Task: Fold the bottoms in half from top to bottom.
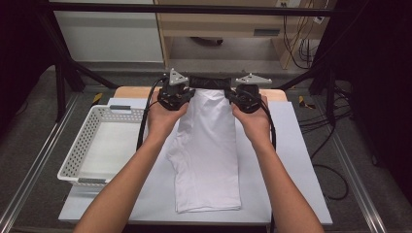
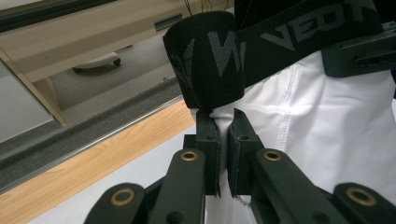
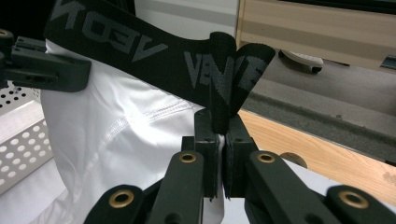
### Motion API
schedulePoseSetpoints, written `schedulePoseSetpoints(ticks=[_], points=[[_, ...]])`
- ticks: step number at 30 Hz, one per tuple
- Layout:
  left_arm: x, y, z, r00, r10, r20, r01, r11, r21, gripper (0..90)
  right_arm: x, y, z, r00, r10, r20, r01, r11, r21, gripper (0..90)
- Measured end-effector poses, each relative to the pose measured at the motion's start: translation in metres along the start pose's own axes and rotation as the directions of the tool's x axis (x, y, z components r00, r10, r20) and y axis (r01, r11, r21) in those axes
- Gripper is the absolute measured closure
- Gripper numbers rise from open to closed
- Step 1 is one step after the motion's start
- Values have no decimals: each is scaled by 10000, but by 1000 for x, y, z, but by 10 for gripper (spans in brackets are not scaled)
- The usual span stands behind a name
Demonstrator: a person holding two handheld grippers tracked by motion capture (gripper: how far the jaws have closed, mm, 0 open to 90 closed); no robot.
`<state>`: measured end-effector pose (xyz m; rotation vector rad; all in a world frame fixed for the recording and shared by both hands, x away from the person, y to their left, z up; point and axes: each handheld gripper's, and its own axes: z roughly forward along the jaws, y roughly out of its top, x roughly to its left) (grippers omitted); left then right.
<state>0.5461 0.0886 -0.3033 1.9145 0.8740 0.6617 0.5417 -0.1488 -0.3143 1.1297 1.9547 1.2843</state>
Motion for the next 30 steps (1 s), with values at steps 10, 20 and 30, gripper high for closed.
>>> schedulePoseSetpoints(ticks=[10,20,30], points=[[-1,10,-4,9995,273,-148,-274,9996,-97,856,-2,6,-1,9999,104,59,-103,9998,-176,871],[0,15,-7,9994,275,-195,-279,9994,-193,856,0,12,1,9997,116,209,-111,9997,-216,871],[1,25,-7,9993,264,-278,-270,9994,-222,856,0,19,2,9990,271,342,-260,9992,-298,870]])
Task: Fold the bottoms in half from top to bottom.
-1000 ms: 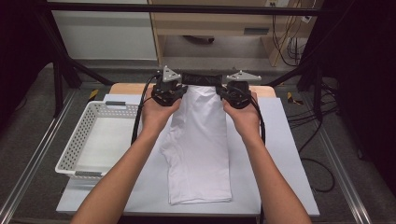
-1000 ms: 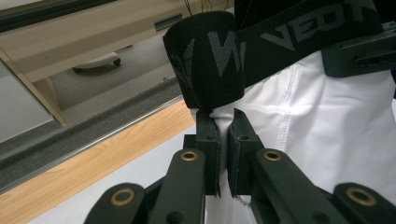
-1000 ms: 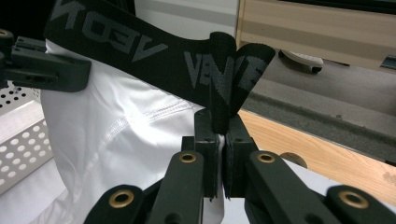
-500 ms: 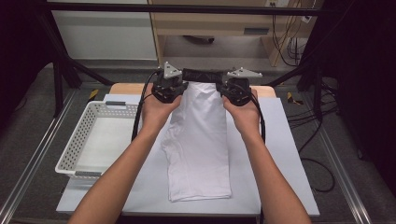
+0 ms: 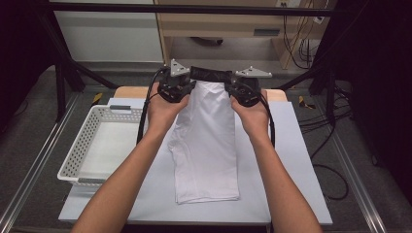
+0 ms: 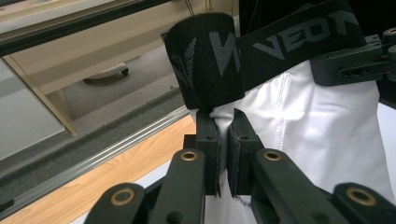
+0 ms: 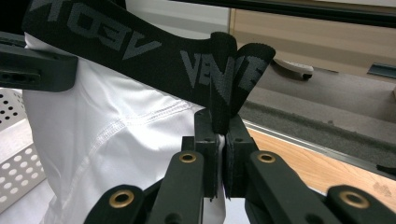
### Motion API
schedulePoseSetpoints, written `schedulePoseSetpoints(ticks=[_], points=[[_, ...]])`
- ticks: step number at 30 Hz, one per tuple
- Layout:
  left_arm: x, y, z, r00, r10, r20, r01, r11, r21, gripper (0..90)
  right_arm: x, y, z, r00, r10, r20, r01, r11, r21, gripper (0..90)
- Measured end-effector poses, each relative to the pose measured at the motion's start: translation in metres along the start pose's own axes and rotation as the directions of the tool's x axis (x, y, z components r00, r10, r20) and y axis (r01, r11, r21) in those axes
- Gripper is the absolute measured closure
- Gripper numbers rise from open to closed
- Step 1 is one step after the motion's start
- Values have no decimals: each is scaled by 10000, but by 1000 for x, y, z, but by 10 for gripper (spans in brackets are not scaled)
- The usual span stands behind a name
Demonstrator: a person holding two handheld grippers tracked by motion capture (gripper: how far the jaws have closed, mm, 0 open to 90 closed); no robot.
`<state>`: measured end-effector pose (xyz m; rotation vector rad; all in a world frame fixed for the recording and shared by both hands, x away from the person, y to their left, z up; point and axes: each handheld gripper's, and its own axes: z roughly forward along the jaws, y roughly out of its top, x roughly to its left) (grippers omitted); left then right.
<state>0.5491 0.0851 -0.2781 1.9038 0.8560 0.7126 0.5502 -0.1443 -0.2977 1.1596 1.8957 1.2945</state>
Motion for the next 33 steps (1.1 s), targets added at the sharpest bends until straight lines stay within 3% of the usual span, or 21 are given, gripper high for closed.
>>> schedulePoseSetpoints(ticks=[16,21,26,33], points=[[2,-9,5,9999,-103,9,103,9999,-27,856,0,-7,5,9999,-97,33,98,9999,-29,870],[3,-15,9,9990,-452,70,451,9990,23,856,1,-12,7,10000,-12,0,12,10000,-3,870],[4,-19,11,9983,-533,236,532,9986,55,856,1,-18,9,10000,-5,-49,5,10000,46,870],[1,-23,13,9988,-395,294,392,9992,107,856,-1,-25,9,10000,-49,-34,49,9999,125,870]])
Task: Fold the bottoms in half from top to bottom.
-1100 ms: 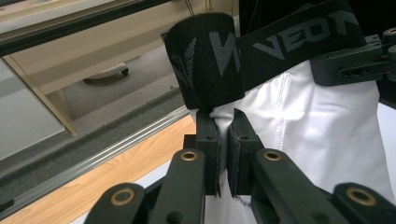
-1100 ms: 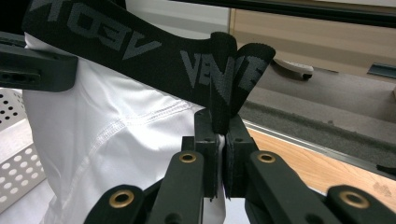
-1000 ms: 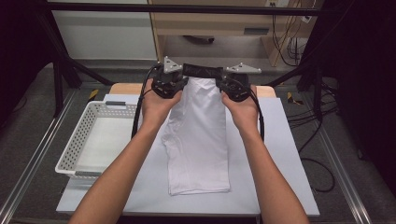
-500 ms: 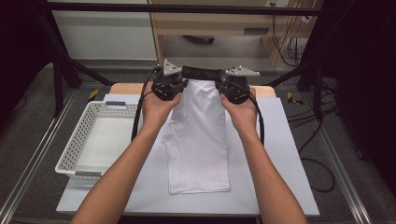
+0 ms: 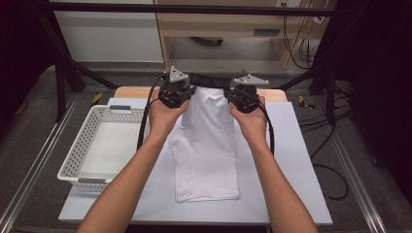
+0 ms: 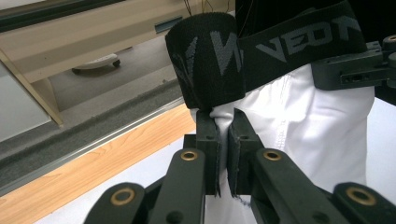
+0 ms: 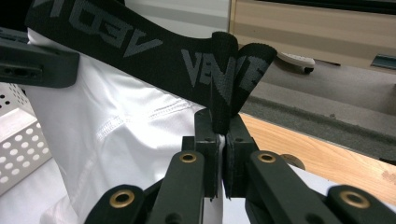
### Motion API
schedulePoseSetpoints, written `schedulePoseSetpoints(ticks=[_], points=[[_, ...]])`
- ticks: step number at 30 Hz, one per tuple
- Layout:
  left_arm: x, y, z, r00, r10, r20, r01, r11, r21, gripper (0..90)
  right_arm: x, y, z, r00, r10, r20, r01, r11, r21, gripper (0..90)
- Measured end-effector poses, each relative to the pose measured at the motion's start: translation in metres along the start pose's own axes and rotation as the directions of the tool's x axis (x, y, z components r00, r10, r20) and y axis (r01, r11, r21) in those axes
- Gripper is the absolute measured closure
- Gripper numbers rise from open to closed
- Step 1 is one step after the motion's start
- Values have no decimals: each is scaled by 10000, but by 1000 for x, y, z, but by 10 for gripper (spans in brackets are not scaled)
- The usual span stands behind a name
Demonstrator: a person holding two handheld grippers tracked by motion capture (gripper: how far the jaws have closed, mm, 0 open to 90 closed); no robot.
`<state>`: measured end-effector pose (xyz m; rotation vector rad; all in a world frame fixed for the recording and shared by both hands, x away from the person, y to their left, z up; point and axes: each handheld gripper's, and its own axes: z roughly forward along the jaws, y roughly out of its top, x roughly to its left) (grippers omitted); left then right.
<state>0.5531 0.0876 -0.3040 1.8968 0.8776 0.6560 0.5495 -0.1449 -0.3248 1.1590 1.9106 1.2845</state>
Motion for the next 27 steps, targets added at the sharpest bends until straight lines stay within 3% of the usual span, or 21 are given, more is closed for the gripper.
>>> schedulePoseSetpoints(ticks=[27], points=[[-6,-21,7,9996,-119,258,117,9999,68,856,-3,-25,2,9997,192,-127,-191,9998,59,871]])
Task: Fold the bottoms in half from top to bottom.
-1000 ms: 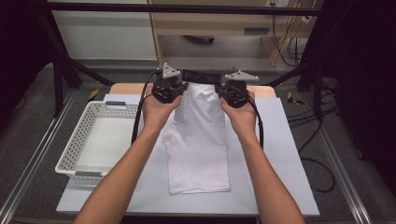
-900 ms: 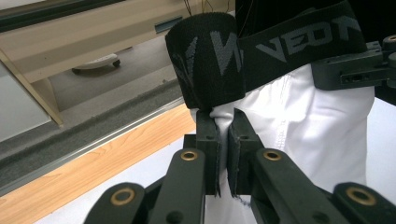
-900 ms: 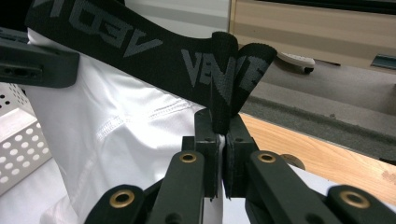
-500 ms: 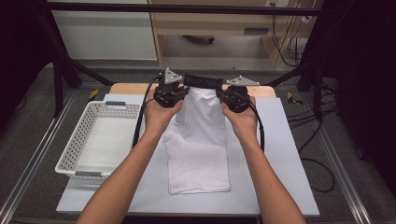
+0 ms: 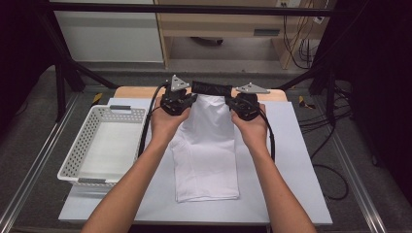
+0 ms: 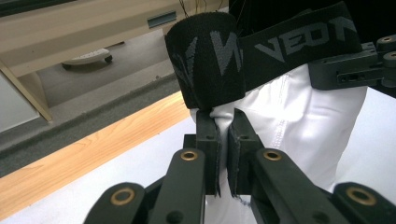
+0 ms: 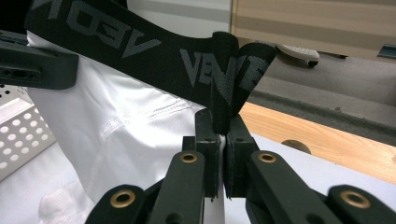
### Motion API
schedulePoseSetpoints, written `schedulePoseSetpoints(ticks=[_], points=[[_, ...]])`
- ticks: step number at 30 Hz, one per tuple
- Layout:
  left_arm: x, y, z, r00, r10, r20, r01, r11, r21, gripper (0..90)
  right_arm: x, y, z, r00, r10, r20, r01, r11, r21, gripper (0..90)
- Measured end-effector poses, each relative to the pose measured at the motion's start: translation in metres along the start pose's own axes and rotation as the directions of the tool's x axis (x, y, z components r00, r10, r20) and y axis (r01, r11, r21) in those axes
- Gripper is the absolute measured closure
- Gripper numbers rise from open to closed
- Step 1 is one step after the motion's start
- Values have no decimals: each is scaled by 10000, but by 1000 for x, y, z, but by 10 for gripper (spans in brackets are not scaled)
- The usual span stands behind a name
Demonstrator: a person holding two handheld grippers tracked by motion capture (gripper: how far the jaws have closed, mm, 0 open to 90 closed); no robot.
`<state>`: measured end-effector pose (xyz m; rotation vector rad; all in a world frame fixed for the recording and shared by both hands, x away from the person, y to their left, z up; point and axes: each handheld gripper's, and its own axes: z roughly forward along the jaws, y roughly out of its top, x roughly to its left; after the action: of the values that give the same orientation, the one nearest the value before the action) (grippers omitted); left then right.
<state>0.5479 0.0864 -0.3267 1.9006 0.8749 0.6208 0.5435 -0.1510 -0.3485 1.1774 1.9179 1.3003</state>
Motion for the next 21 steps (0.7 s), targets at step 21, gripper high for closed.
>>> schedulePoseSetpoints(ticks=[21], points=[[-15,-24,-7,9998,71,164,-72,10000,29,855,5,-21,-13,9999,-25,-137,26,10000,46,871]])
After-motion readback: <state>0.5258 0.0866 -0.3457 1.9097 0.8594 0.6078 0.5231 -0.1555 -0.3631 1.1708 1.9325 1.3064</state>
